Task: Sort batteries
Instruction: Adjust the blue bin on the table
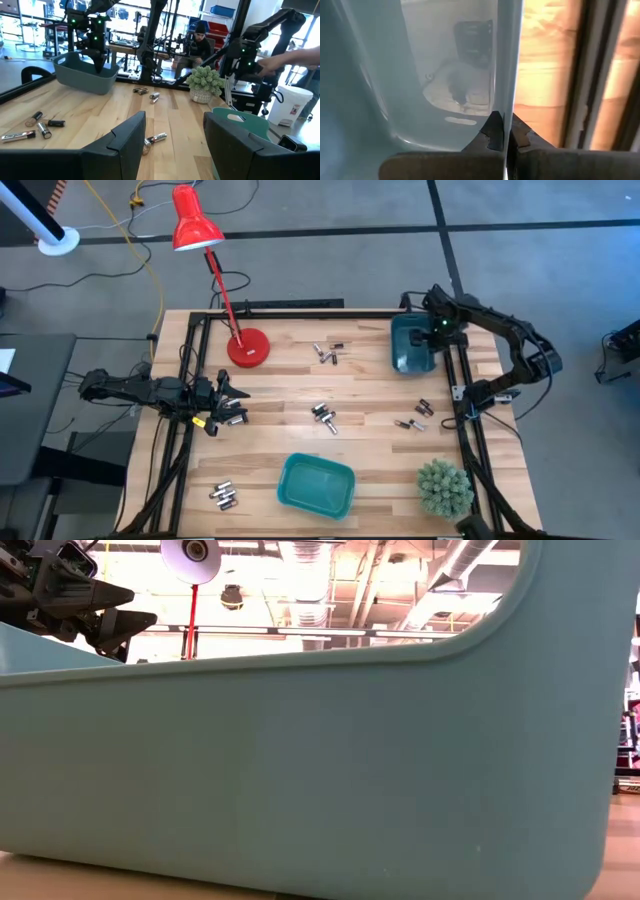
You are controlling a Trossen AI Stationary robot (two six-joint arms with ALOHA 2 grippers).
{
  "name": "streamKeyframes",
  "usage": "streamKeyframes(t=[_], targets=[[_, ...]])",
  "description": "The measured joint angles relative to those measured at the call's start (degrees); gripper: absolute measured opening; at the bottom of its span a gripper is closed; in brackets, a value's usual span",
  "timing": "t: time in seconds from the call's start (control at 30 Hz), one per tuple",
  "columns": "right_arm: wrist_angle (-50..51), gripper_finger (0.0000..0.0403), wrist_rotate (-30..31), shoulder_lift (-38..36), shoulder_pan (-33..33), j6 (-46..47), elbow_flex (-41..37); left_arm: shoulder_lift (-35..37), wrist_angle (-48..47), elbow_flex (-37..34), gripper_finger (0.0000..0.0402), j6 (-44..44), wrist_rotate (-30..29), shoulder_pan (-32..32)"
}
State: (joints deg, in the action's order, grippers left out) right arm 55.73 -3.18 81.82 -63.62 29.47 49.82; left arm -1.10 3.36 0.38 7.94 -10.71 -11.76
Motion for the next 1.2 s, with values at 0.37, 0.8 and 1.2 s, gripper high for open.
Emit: streamKeyframes(t=[0.37, 0.8, 1.2], targets=[[-2.7, 0.0004, -1.9, 0.0, 1.9, 4.7, 0.0, 0.0, 0.0, 0.0, 0.0194, 0.0, 0.0, 0.0], [-7.4, 0.0003, -0.8, 0.0, 4.6, 7.6, 0.0, 0.0, 0.0, 0.0, 0.0194, 0.0, 0.0, 0.0], [-7.0, 0.0005, 2.3, 0.0, 6.2, 5.6, 0.0, 0.0, 0.0, 0.0, 0.0194, 0.0, 0.0, 0.0]])
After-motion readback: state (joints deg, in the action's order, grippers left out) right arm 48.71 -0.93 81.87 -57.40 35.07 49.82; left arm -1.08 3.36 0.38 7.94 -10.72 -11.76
